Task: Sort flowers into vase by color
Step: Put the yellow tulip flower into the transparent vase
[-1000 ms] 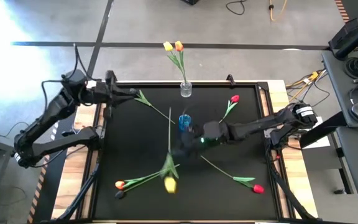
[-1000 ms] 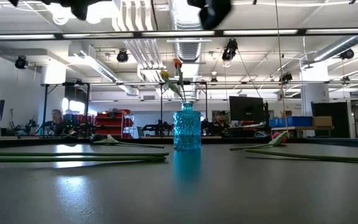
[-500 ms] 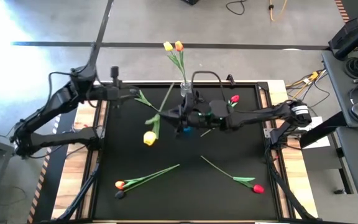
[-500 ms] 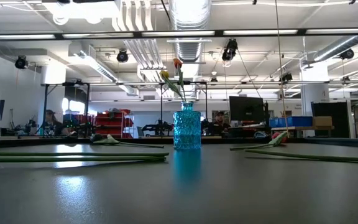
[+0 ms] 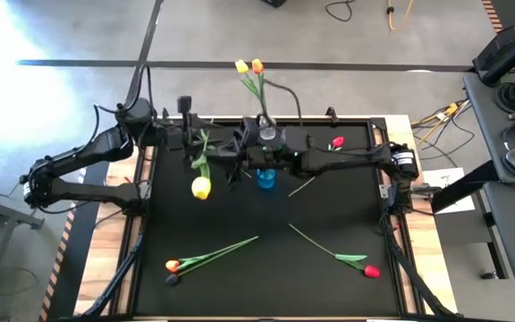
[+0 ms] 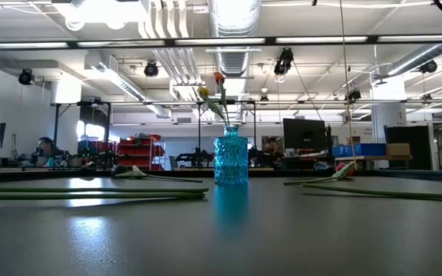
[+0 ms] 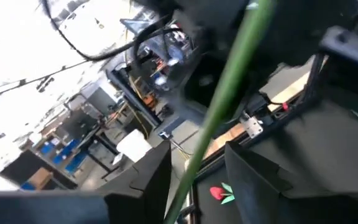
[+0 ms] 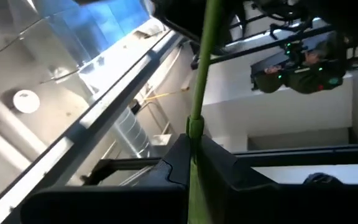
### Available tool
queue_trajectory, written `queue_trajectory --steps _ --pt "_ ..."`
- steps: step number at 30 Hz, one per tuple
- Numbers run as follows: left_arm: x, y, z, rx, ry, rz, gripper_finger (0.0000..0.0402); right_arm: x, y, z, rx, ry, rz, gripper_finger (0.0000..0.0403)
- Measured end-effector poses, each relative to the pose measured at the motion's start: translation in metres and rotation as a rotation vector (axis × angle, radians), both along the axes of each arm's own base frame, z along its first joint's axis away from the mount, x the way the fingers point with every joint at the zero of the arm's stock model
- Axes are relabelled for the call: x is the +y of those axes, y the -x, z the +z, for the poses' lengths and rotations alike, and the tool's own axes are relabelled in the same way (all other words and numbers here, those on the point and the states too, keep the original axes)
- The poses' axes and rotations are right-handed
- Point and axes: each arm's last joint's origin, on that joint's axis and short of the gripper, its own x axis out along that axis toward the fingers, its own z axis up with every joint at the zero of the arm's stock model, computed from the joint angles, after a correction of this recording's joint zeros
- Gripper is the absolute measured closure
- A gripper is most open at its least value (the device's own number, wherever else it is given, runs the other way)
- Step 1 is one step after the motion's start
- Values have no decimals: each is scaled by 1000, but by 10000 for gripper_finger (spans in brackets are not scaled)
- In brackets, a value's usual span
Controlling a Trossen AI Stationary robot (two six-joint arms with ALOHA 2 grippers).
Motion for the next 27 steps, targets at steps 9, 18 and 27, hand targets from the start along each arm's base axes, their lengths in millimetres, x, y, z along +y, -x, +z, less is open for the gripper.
queue_trajectory --steps 9,18,27 --pt "-8 -11 8 4 41 118 307 -14 6 0 14 10 24 390" --pt "-9 -6 15 85 93 125 395 -17 5 -3 36 47 3 390" --pt "-8 -6 3 161 273 111 401 -28 4 -17 167 273 32 385"
